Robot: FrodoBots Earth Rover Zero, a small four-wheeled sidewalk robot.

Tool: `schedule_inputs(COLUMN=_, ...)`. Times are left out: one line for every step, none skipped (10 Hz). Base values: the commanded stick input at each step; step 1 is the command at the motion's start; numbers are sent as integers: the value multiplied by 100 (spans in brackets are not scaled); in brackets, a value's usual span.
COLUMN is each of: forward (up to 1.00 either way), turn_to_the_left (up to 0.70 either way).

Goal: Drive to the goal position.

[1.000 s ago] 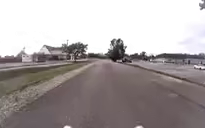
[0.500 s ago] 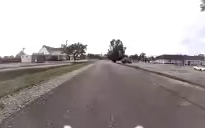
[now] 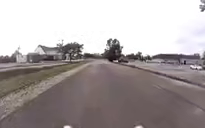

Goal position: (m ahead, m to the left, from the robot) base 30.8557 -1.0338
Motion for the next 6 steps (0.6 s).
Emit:
schedule_inputs(forward=70, turn_to_the_left=0)
schedule_inputs(forward=70, turn_to_the_left=0)
schedule_inputs(forward=70, turn_to_the_left=0)
schedule_inputs(forward=70, turn_to_the_left=0)
schedule_inputs(forward=70, turn_to_the_left=0)
schedule_inputs(forward=70, turn_to_the_left=0)
